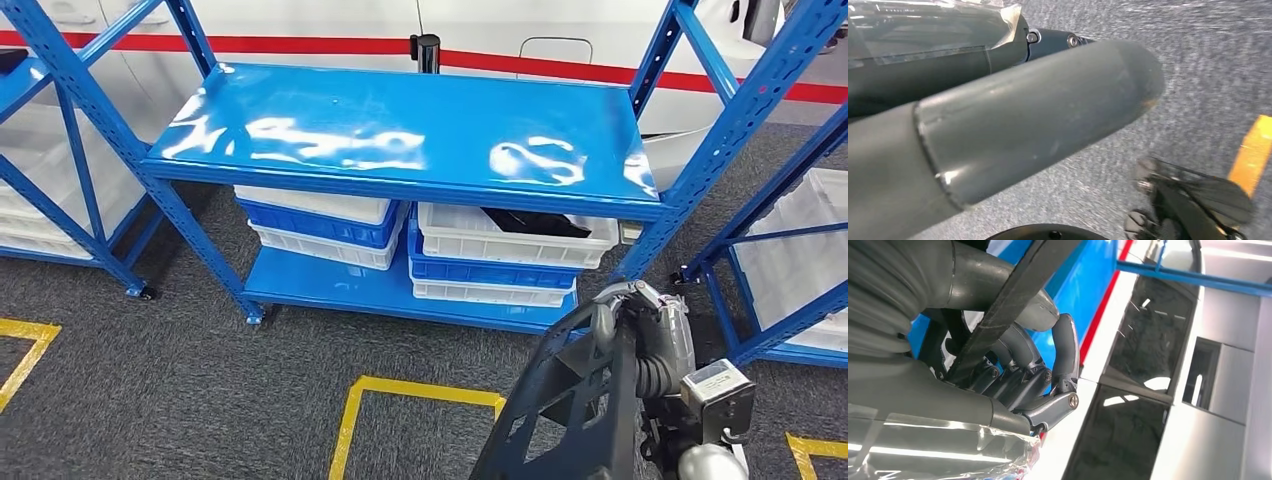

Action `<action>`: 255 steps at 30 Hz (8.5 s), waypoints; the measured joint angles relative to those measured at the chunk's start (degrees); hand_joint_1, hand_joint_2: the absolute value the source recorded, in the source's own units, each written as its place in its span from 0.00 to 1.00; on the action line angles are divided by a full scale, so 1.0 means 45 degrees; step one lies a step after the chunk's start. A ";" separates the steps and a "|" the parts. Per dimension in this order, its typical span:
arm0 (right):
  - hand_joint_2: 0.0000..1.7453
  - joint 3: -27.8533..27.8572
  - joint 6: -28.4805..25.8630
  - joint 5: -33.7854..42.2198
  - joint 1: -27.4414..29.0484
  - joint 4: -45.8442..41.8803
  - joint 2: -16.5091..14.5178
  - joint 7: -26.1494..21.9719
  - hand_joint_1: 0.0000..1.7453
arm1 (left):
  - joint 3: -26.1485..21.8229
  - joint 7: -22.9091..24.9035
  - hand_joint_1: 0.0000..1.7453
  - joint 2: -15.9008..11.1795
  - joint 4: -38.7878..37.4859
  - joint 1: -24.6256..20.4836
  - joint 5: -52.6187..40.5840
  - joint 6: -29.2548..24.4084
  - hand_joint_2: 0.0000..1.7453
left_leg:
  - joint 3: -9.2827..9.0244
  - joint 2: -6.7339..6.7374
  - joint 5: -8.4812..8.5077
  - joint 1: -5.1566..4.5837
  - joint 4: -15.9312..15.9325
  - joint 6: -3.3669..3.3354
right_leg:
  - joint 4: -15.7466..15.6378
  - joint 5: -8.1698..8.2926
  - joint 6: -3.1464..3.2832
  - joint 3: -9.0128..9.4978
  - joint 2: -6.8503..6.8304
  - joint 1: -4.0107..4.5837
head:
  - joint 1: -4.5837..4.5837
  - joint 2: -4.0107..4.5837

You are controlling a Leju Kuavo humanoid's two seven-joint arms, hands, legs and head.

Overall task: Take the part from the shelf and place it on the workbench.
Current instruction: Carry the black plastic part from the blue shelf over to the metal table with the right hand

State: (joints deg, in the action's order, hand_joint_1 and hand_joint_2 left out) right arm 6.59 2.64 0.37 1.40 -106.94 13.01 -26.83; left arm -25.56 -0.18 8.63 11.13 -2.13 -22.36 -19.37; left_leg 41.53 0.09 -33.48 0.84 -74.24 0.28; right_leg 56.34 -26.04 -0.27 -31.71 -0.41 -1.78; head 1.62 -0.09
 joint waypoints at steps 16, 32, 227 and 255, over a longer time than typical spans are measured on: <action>1.00 -0.0188 0.0040 -0.0112 -0.0340 0.0310 -0.0035 0.0130 1.00 | -0.0250 -0.0080 0.00 0.0130 0.0049 -0.0039 0.0107 -0.0013 0.00 | -0.1761 0.0051 0.1953 -0.0321 0.3935 -0.1026 | 0.3804 -0.1437 -0.0709 -0.1568 0.0037 0.0098 | -0.0162 0.0000; 1.00 -0.0240 0.0040 -0.0032 -0.0338 0.0464 0.0039 0.0121 1.00 | -0.0269 -0.0236 0.00 0.0194 0.0053 -0.0008 0.0000 0.0038 0.00 | -0.0747 -0.0047 0.0439 0.0121 0.0601 0.0091 | -0.0400 0.0013 0.0033 0.0405 -0.0035 0.0064 | -0.0077 0.0000; 1.00 -0.0532 -0.0873 -0.0871 -0.1136 0.2249 0.0601 0.0201 1.00 | -0.2037 -0.0223 0.00 -0.0289 0.0072 0.0077 -0.0787 -0.0551 0.00 | -0.1822 -0.0027 0.1721 -0.0065 0.3673 -0.0846 | 0.2533 -0.1102 -0.0357 -0.1471 0.0052 0.0133 | -0.0195 0.0000; 1.00 -0.0549 -0.0600 -0.1088 -0.1394 0.2209 0.0381 0.0206 1.00 | -0.2367 -0.0407 0.00 -0.0329 0.0083 0.0053 -0.0901 -0.0190 0.00 | -0.2069 -0.0084 0.1274 -0.0099 0.3468 -0.0318 | 0.0322 -0.0017 -0.0252 -0.0285 0.0055 0.0322 | -0.0138 -0.0001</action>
State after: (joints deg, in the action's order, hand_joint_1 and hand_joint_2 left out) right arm 4.12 -0.06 -4.53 -4.88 -97.00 14.72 -25.90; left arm -36.21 -2.01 7.15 11.50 -1.89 -26.41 -20.22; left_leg 32.22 -0.28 -27.74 0.39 -58.64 -1.15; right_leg 57.79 -26.12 -1.41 -33.00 -0.17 -0.33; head 1.00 -0.09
